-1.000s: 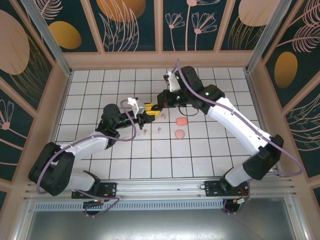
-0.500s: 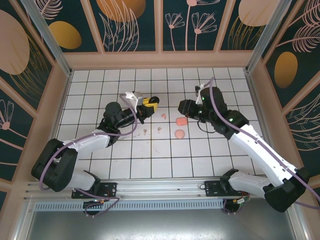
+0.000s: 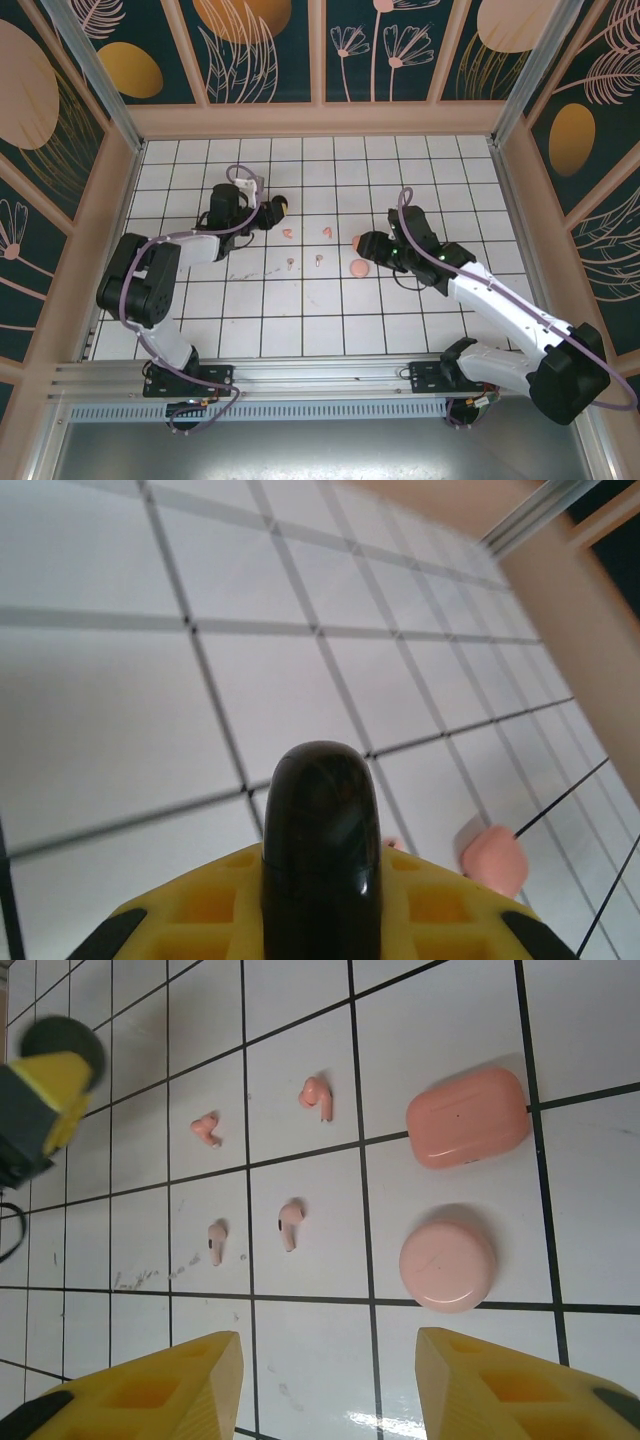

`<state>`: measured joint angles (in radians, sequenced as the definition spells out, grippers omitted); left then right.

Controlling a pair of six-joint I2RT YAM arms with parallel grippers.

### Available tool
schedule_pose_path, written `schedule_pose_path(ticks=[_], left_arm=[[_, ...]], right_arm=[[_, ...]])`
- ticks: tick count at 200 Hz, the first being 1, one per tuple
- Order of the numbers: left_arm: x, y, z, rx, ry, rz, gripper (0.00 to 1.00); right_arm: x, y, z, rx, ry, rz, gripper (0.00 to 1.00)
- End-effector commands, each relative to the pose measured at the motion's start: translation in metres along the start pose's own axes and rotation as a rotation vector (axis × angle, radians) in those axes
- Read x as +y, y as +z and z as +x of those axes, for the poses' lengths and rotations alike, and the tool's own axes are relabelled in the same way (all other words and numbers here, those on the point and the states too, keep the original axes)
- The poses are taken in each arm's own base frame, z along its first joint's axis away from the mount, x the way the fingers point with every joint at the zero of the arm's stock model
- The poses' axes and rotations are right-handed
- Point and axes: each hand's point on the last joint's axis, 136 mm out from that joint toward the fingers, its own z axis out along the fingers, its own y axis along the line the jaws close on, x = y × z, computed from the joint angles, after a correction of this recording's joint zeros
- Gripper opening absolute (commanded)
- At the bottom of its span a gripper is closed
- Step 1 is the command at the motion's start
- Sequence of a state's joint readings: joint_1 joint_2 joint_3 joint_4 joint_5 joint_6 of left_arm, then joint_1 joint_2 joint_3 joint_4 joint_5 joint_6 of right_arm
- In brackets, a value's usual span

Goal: Insert the wireless bluetooth earbuds into the charging case

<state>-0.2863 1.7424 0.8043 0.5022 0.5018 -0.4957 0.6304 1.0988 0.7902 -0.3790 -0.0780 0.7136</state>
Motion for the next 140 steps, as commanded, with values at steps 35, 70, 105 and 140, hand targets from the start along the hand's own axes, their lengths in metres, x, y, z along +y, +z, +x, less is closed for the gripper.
schedule_pose_path(ticks=[35, 70, 105, 140], left_arm=[[0.039, -0.001, 0.040, 0.146, -0.142, -0.113, 0.00], [0.069, -0.010, 0.055, 0.184, -0.186, -0.206, 0.00], [0.089, -0.008, 0.063, 0.235, -0.219, -0.235, 0.02], [0.104, -0.009, 0.068, 0.277, -0.220, -0.279, 0.17]], right_arm=[[0.017, -0.019, -0.013, -0.084, -0.048, -0.058, 0.51], [0.021, -0.029, -0.018, -0.101, -0.088, -0.060, 0.55], [0.026, -0.029, -0.025, -0.113, -0.115, -0.061, 0.61], [0.024, -0.015, -0.025, -0.086, -0.134, -0.037, 0.67]])
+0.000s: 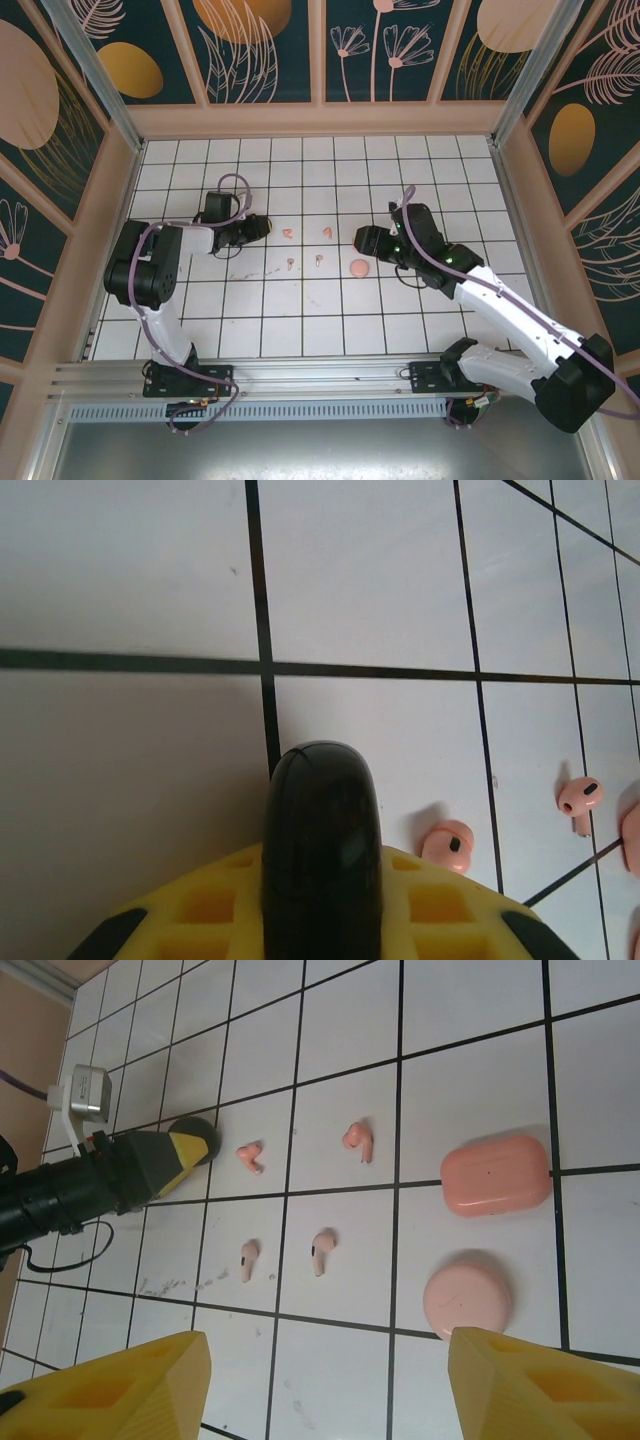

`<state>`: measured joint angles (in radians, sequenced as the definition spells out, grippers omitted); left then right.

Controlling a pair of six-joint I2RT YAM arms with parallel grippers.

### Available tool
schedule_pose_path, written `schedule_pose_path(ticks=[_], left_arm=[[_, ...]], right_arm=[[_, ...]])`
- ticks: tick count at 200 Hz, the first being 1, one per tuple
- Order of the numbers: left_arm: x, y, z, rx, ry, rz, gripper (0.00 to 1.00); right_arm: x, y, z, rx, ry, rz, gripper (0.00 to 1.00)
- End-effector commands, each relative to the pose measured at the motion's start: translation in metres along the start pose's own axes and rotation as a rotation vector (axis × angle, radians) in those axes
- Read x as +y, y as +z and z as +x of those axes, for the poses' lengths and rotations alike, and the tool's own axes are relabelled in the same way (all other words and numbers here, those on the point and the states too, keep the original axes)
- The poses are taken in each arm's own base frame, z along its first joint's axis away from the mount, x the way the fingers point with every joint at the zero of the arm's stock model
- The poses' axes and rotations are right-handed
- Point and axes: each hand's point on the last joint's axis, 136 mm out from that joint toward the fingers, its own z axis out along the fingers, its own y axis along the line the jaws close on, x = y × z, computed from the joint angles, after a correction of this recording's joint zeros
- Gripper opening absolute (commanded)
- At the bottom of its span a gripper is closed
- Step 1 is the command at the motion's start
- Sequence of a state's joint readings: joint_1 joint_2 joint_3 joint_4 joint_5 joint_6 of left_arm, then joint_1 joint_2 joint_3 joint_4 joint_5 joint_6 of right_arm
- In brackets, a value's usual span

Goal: Insert the wireless bluetooth earbuds into the charging case

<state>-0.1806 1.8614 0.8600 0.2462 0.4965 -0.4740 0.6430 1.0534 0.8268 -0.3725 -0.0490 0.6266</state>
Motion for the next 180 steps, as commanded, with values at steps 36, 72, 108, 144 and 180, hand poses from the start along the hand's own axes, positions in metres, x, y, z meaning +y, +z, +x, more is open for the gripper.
schedule_pose_path(ticks=[36, 72, 108, 144, 180], left_arm=[[0.050, -0.011, 0.007, 0.059, -0.044, -0.154, 0.41], [0.059, -0.033, -0.021, 0.006, -0.036, -0.169, 0.53], [0.040, -0.059, -0.064, -0.088, 0.015, -0.156, 0.59], [-0.018, -0.099, -0.104, -0.244, 0.059, -0.009, 0.65], [-0.073, -0.146, -0.118, -0.396, 0.095, 0.169, 0.80]], right_arm=[[0.005, 0.011, -0.011, 0.006, -0.037, 0.028, 0.72], [0.001, 0.019, -0.011, 0.051, -0.046, 0.086, 0.73], [-0.002, 0.017, -0.014, 0.093, -0.061, 0.154, 0.73], [-0.009, 0.011, -0.018, 0.146, -0.116, 0.250, 0.74], [-0.021, 0.013, -0.011, 0.224, -0.156, 0.328, 0.74]])
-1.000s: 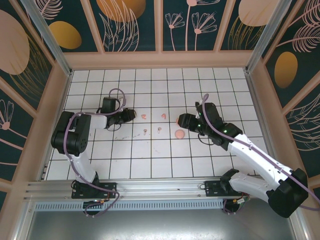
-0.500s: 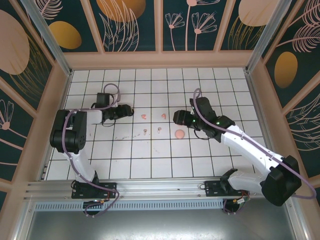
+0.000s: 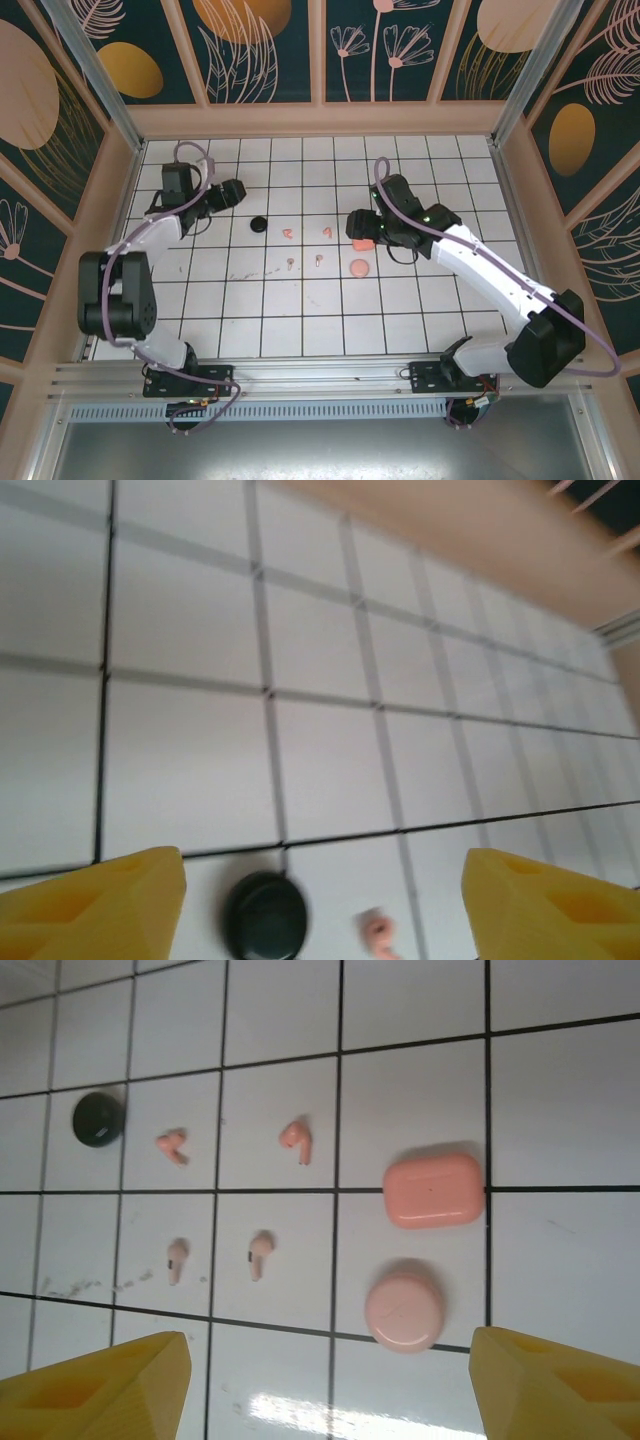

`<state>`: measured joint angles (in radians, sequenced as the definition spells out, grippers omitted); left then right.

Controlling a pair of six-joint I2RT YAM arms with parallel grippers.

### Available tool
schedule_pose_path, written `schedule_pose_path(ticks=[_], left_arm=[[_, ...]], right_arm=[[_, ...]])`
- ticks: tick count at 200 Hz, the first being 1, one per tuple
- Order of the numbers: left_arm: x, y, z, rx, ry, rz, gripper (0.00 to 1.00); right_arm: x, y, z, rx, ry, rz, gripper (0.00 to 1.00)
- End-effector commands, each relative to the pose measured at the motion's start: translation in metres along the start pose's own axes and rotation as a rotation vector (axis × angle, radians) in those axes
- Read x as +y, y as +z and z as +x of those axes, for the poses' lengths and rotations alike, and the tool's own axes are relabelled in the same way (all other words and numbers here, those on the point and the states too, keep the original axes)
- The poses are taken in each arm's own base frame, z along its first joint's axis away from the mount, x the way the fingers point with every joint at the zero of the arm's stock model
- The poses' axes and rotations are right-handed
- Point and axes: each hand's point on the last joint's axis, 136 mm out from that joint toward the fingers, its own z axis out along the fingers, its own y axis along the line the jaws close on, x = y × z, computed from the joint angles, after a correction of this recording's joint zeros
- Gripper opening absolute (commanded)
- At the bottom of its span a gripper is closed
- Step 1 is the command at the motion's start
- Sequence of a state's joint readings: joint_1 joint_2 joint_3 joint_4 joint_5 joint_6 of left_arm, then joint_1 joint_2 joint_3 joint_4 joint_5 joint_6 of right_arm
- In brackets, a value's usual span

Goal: Insert the wireless bluetooth earbuds into the charging case

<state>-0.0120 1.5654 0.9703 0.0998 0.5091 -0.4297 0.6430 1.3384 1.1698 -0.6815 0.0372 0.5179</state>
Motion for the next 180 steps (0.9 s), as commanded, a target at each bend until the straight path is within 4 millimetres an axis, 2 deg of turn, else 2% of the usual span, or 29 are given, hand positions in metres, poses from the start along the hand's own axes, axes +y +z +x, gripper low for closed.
schedule_pose_path(ticks=[1, 3, 5, 7, 11, 49, 63, 82, 117, 149, 180], left_arm=[[-0.043, -0.027, -0.022, -0.105, 0.004, 0.153, 0.80], [-0.046, -0.029, -0.024, -0.114, 0.007, 0.163, 0.81], [-0.048, -0.031, -0.024, -0.119, 0.008, 0.169, 0.91], [-0.051, -0.034, -0.026, -0.126, 0.009, 0.176, 0.97], [-0.055, -0.038, -0.028, -0.139, 0.012, 0.186, 0.98], [-0.084, -0.071, -0.043, -0.223, 0.040, 0.252, 0.99], [-0.086, -0.078, -0.049, -0.258, 0.018, 0.248, 0.99], [-0.088, -0.088, -0.056, -0.312, -0.017, 0.246, 0.99], [-0.092, -0.103, -0.046, -0.388, -0.074, 0.322, 0.99], [-0.097, -0.102, -0.027, -0.338, -0.116, 0.405, 0.99], [-0.096, -0.109, -0.028, -0.373, -0.122, 0.395, 0.99]], right_arm=[[-0.019, 0.001, 0.014, 0.081, -0.051, 0.106, 0.74], [-0.019, 0.001, 0.015, 0.083, -0.050, 0.107, 0.75], [-0.020, 0.002, 0.015, 0.085, -0.049, 0.108, 0.75], [-0.020, 0.002, 0.015, 0.086, -0.046, 0.108, 0.74], [-0.020, 0.003, 0.017, 0.089, -0.043, 0.107, 0.74], [-0.022, 0.018, 0.026, 0.136, -0.093, 0.110, 0.75], [-0.021, 0.024, 0.031, 0.161, -0.109, 0.102, 0.72], [-0.022, 0.026, 0.031, 0.157, -0.120, 0.103, 0.75], [-0.024, 0.046, 0.041, 0.183, -0.168, 0.088, 0.76], [-0.025, 0.068, 0.053, 0.215, -0.147, 0.076, 0.76], [-0.024, 0.088, 0.058, 0.243, -0.138, 0.067, 0.76]])
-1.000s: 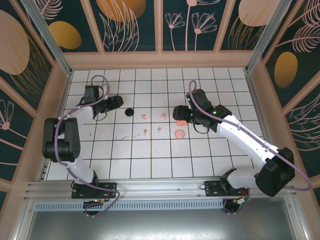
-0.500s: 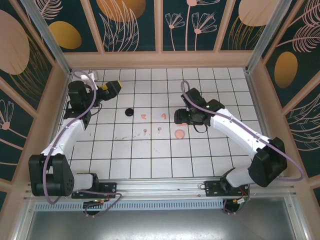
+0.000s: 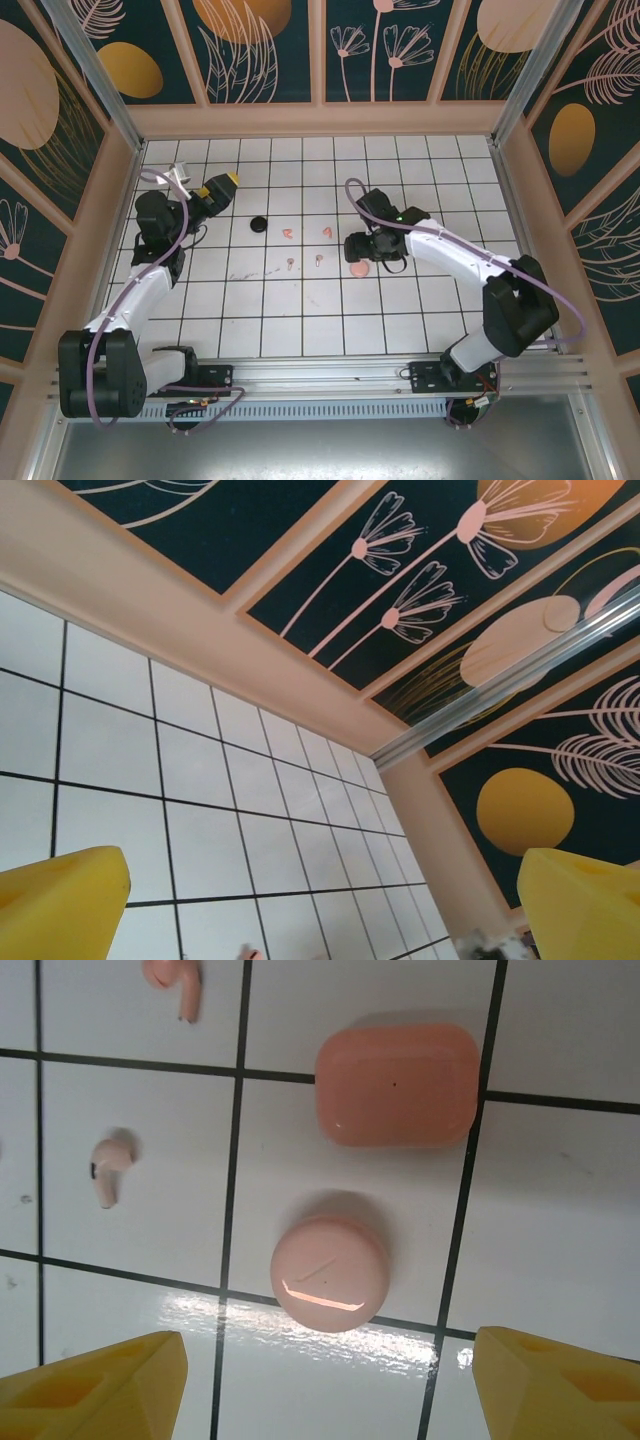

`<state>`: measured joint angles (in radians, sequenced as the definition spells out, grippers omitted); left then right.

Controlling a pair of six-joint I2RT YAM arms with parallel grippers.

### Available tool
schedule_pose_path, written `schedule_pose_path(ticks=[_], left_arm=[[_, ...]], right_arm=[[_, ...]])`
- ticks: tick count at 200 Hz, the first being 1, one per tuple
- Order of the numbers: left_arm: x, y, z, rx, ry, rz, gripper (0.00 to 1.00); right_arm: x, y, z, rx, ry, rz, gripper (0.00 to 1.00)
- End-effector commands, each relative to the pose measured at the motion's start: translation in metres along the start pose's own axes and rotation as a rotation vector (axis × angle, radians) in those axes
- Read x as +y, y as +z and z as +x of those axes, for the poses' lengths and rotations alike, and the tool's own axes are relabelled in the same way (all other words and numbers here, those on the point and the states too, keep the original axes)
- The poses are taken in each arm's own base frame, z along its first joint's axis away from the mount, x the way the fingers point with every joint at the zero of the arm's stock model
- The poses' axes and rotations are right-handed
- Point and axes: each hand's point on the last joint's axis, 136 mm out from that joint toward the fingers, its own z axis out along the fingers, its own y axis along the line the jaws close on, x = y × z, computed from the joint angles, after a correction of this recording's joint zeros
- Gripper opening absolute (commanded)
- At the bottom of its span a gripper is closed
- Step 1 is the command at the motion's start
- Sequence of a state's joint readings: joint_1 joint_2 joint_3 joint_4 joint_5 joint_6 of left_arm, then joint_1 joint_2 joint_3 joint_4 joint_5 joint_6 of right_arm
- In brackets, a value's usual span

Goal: Insert the wireless bluetooth earbuds into the charging case

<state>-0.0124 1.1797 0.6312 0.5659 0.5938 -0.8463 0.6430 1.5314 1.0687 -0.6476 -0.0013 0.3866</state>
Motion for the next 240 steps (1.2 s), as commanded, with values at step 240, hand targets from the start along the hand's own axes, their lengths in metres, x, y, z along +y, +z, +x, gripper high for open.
schedule_pose_path(ticks=[240], left_arm=[[-0.016, 0.003, -0.010, -0.036, 0.026, -0.008, 0.99]], right_arm=[[0.016, 0.054, 0.022, 0.155, -0.077, 0.020, 0.72]])
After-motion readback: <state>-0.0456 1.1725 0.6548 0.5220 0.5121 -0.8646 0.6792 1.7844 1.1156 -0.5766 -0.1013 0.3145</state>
